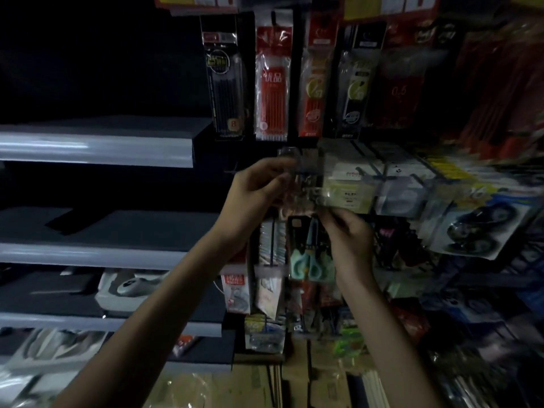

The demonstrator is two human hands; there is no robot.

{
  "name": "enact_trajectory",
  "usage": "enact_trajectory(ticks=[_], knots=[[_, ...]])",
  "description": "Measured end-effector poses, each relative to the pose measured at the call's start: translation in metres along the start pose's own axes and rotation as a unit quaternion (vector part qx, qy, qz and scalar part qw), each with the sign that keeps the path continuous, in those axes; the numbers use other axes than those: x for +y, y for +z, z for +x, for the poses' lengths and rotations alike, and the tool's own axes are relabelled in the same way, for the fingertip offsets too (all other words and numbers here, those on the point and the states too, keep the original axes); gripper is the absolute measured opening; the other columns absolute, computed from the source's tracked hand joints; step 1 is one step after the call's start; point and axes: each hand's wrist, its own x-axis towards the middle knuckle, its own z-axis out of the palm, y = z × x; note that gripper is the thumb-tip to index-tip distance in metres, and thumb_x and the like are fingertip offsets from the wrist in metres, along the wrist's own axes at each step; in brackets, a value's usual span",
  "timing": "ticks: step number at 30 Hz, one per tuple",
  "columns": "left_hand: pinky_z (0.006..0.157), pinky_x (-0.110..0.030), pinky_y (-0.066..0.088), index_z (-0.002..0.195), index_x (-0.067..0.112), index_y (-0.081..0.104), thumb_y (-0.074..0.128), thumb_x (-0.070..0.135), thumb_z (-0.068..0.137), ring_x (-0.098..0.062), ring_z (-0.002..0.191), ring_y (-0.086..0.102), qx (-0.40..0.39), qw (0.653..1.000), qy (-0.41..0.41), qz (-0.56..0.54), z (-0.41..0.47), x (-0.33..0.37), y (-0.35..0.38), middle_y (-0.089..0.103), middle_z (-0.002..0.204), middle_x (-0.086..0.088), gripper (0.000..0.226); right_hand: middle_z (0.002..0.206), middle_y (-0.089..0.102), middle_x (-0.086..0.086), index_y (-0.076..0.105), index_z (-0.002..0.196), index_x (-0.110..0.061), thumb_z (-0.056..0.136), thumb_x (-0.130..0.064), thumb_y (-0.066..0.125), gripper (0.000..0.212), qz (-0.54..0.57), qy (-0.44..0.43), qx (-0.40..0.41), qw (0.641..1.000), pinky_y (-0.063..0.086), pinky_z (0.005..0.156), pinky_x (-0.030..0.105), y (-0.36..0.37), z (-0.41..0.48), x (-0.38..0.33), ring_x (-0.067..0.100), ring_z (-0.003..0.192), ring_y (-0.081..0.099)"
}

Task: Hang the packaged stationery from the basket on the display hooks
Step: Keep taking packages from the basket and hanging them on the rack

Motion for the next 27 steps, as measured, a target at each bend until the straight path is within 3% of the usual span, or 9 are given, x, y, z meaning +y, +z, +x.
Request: enact_trajectory(ticks=[6,13,18,23,27], knots=[[0.092,-0.049,0.06,0.134,0.006,0.065,0.056,0.003,0.106,-0.025,0.09,0.069,-0.007,1.0,-0.011,0.023,0.002,-0.001,-0.003,0.073,0.109,-0.027,0.029,0.091,0.066,0.029,0.069,0.089,-0.001,0.099,-0.038,0.068,0.037,0.009,-0.035,-0.003,0.999,0.041,0.069,0.034,0.017,0.019,0.004,0.049,0.091,0.06],[0.083,-0.032,0.06,0.136,0.007,0.063,0.055,0.002,0.107,-0.021,0.089,0.071,-0.018,0.999,-0.002,0.039,0.002,-0.001,-0.005,0.074,0.108,-0.024,0.031,0.088,0.076,0.005,0.077,0.091,-0.016,0.1,-0.03,0.068,0.019,0.006,-0.018,0.007,1.0,0.055,0.076,0.033,0.024,0.031,-0.001,0.014,0.086,0.072],[0.089,-0.038,0.061,0.138,0.009,0.061,0.054,0.001,0.106,-0.017,0.091,0.072,-0.028,0.999,-0.004,0.045,-0.002,-0.002,-0.005,0.075,0.102,-0.011,0.034,0.085,0.077,0.004,0.077,0.083,-0.02,0.099,-0.032,0.07,0.021,0.026,-0.018,0.0,0.999,0.057,0.074,0.034,0.028,0.036,-0.001,0.015,0.081,0.073],[0.092,-0.046,0.06,0.138,0.012,0.062,0.055,0.003,0.106,-0.02,0.092,0.071,-0.024,0.998,-0.004,0.059,-0.003,-0.004,-0.003,0.073,0.11,-0.024,0.034,0.085,0.077,-0.005,0.078,0.086,-0.02,0.097,-0.028,0.072,0.014,0.047,-0.006,0.003,0.999,0.055,0.074,0.023,0.032,0.04,0.0,0.005,0.081,0.071],[0.091,-0.045,0.06,0.139,0.012,0.061,0.054,0.002,0.107,-0.021,0.093,0.071,-0.021,0.998,-0.003,0.063,-0.003,-0.006,-0.002,0.074,0.109,-0.021,0.035,0.089,0.079,-0.002,0.079,0.092,-0.017,0.095,-0.027,0.074,0.011,0.054,0.017,0.01,0.998,0.057,0.077,0.028,0.037,0.045,0.005,0.011,0.088,0.074]])
